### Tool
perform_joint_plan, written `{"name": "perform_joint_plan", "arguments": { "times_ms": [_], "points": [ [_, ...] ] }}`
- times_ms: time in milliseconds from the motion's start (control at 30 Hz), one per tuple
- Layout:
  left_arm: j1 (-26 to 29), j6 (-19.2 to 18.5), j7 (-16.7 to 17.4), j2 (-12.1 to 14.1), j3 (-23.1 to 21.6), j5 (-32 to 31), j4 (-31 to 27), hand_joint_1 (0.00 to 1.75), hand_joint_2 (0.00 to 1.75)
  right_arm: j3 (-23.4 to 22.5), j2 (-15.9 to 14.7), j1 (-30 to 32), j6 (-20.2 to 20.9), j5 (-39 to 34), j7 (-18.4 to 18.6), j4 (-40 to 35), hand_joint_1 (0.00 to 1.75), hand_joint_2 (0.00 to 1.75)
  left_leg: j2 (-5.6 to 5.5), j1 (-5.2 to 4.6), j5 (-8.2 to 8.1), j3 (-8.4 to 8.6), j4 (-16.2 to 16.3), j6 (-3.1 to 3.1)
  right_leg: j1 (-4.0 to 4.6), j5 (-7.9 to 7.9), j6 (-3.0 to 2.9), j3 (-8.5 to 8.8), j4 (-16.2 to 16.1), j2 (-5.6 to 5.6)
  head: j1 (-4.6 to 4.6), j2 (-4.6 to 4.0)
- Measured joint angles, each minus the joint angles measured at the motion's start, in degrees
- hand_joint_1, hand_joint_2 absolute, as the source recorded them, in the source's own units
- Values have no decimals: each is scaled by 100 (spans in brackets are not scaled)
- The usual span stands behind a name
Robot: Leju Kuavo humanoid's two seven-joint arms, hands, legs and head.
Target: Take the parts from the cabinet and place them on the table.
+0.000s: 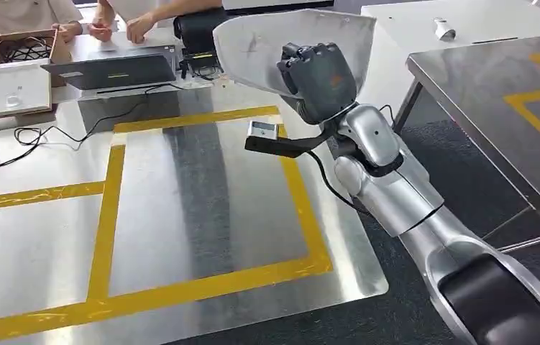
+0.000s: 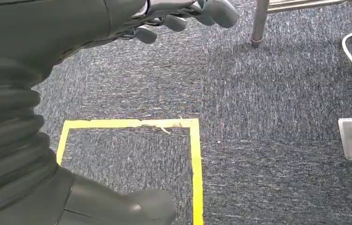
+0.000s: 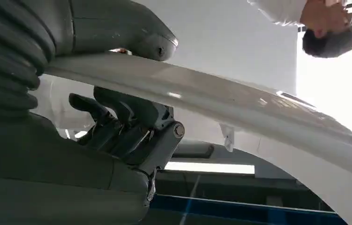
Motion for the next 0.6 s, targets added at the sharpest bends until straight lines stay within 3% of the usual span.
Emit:
{"name": "perform_joint_plan", "arguments": {
  "times_ms": [33,200,600],
  "points": [
    [-5,-2,0,0,0,-6,0,0,175,11,13,0,-15,-24,-2,31,175,175,0,-2,-3,0,1,5,-5,0,42,3,-2,-2,0,0],
    [-26,-129,-94,-13,0,-138,0,0,175,103,263,-68,-83,-129,-9,315,175,175,13,-2,-3,2,1,6,-5,4,68,-4,0,2,0,0],
    [-126,-407,-157,-164,-77,-372,0,0,175,470,1572,-517,-9,-50,-6,1716,175,175,23,24,11,2,-13,-26,3,-5,53,-27,23,7,26,0]
  ]
}}
